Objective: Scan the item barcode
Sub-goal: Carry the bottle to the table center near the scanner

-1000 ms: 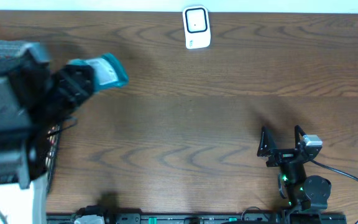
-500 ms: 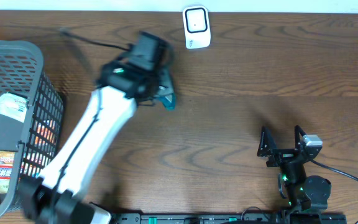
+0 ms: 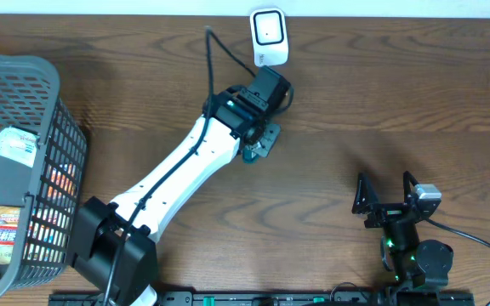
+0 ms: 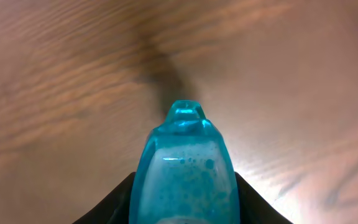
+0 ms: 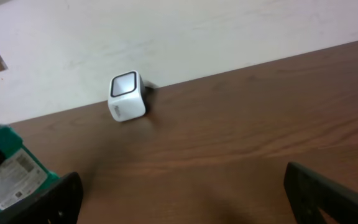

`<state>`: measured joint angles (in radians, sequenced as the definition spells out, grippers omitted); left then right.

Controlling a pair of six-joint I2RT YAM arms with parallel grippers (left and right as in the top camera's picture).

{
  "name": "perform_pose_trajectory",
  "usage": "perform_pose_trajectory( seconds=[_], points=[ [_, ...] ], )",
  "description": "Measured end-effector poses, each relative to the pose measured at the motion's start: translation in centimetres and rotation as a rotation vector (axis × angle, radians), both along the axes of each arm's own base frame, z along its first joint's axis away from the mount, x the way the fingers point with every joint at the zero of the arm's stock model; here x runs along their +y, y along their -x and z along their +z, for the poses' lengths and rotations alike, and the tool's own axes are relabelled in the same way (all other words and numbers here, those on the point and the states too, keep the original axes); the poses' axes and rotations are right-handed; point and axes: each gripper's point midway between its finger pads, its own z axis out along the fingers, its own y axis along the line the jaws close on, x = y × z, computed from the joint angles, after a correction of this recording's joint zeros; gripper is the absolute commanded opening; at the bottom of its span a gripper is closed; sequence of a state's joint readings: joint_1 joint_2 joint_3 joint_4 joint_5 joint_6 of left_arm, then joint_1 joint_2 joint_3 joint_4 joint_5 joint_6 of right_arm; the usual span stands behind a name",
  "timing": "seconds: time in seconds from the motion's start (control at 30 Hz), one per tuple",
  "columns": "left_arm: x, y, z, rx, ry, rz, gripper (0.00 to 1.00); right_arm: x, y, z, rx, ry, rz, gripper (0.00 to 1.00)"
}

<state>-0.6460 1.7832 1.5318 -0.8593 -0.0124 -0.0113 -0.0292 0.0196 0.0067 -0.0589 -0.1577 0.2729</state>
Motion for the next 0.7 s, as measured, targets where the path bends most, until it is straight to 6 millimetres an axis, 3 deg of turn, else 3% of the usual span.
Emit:
perform_pose_trajectory(
  seconds=[0.2, 0.4, 0.7],
  points=[
    [-0.9, 0.3, -0.5, 0.003, -0.016, -0.151, 0.40, 0.0, 0.0, 0.0, 0.000, 0.000, 0.000, 0.99],
    [-2.0, 0.1, -0.4, -0.018, 0.023, -0.211, 0.46, 0.0, 0.0, 0.0, 0.000, 0.000, 0.000, 0.99],
    [-2.3, 1.0, -2.1, 0.011, 0.039, -0.259, 0.46, 0.0, 0.0, 0.0, 0.000, 0.000, 0.000, 0.99]
  ],
)
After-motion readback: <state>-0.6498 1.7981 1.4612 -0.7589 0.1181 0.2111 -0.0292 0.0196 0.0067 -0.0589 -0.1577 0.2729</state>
